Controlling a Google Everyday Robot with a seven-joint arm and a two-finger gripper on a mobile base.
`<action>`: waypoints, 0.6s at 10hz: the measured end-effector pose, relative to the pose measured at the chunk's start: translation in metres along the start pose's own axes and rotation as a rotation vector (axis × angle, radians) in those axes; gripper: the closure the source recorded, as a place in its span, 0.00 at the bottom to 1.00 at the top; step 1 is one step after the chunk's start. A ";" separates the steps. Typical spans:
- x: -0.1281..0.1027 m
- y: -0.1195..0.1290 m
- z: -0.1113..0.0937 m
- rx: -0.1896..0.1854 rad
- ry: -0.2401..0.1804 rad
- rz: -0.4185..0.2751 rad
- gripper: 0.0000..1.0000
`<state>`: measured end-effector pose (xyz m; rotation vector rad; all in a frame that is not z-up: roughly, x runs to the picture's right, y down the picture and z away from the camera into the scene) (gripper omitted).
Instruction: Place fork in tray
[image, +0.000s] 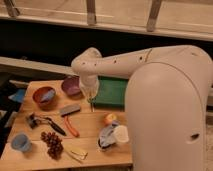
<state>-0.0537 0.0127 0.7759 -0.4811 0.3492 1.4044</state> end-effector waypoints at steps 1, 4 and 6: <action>-0.013 -0.015 -0.007 0.008 -0.021 0.019 1.00; -0.060 -0.072 -0.025 0.004 -0.081 0.106 1.00; -0.086 -0.107 -0.033 -0.029 -0.118 0.171 1.00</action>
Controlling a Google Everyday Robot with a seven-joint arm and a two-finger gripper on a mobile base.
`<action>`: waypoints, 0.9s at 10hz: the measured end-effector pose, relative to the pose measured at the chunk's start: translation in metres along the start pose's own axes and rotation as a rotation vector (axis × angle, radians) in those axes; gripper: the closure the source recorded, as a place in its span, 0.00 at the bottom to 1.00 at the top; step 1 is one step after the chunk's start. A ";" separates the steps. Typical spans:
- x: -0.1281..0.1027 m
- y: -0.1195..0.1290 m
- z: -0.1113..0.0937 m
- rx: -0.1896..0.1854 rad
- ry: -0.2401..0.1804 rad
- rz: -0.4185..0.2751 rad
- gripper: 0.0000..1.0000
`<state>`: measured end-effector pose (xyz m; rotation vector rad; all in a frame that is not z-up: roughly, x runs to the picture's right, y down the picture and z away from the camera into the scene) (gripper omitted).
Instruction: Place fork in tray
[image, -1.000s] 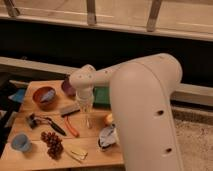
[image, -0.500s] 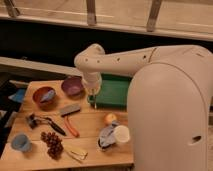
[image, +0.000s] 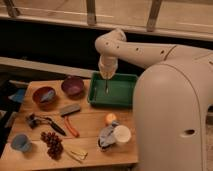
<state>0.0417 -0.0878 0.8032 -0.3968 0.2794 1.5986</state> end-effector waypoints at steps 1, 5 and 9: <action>-0.011 -0.016 0.001 -0.016 -0.013 0.026 1.00; -0.019 -0.034 0.030 -0.125 -0.034 0.058 0.72; -0.005 -0.011 0.075 -0.244 -0.001 0.014 0.33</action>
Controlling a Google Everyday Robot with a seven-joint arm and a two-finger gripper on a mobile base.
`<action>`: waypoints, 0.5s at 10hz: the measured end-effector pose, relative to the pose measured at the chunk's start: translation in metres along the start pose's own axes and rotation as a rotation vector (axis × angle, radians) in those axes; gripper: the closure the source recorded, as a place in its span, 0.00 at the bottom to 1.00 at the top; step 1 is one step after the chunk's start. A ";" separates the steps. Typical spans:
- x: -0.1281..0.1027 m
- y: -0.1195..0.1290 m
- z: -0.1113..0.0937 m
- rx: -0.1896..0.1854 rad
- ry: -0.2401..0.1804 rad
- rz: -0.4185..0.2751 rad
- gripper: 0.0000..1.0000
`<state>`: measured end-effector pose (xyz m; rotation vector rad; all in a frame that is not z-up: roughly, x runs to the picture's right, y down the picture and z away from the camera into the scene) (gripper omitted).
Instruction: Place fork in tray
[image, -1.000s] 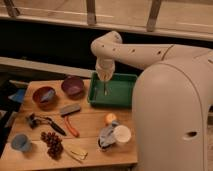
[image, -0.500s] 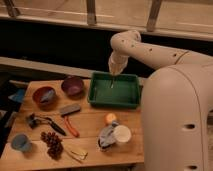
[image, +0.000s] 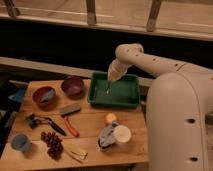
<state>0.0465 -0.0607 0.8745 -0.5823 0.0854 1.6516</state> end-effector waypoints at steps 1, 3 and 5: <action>0.004 0.003 0.008 -0.014 0.011 -0.007 0.32; 0.010 0.010 0.019 -0.029 0.023 -0.015 0.32; 0.010 0.007 0.019 -0.027 0.023 -0.012 0.32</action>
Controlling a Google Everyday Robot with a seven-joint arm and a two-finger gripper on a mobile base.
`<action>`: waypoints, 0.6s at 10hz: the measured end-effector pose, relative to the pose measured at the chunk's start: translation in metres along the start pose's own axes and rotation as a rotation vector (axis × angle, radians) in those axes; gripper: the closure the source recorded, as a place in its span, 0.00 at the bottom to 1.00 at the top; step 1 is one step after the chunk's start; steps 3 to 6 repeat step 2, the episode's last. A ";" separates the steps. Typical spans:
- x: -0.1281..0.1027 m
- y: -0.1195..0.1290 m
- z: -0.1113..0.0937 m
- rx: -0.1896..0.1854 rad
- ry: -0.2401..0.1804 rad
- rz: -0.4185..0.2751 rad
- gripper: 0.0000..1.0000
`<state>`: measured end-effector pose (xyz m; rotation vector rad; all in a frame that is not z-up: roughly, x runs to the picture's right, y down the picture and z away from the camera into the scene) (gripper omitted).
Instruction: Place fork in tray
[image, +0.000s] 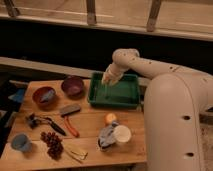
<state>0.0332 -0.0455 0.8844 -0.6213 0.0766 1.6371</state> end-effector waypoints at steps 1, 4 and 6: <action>0.000 -0.001 0.000 0.001 0.000 0.000 0.32; 0.000 0.001 0.001 0.000 0.001 -0.002 0.32; 0.000 0.001 0.001 0.000 0.001 -0.002 0.32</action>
